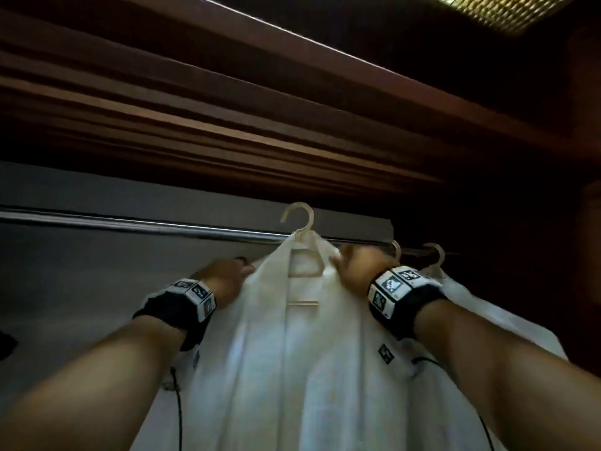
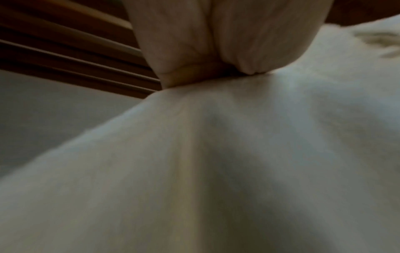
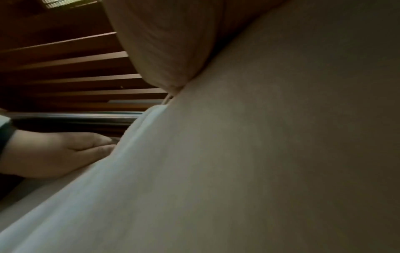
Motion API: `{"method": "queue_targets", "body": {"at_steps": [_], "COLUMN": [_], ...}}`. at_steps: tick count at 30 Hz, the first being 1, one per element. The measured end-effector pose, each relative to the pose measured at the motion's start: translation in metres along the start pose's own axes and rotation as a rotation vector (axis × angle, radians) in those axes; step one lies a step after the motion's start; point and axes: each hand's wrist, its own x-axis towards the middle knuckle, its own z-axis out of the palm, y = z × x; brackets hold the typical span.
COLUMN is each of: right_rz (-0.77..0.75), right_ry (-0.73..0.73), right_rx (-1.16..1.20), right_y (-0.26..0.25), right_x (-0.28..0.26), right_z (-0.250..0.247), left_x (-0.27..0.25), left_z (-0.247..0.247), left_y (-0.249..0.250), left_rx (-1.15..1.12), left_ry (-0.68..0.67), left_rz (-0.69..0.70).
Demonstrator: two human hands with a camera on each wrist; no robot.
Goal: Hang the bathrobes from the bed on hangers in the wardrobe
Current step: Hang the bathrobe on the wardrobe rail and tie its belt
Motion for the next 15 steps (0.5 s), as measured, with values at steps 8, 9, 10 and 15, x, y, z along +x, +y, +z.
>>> {"method": "queue_targets", "body": {"at_steps": [8,9,10,15], "right_rz": [-0.02,0.005,0.01,-0.099], "right_ry": [-0.227,-0.264,-0.245,0.151], "right_rx": [-0.027,-0.007,0.014,-0.007], "right_y": [0.012,0.011,0.011,0.003], "right_x": [-0.028,-0.038,-0.049,-0.074], "right_z": [0.083,0.096,0.108,0.111], "left_x": [-0.014,-0.024,-0.033,-0.041], "left_z": [0.085,0.097,0.108,0.102], "left_y": [-0.031,-0.034,-0.039,-0.062], "left_rx": [0.139,0.135,0.12,0.089], "left_ry": [-0.209,-0.262,-0.29,-0.023], "left_rz": [0.178,0.141,0.106,0.159]}}
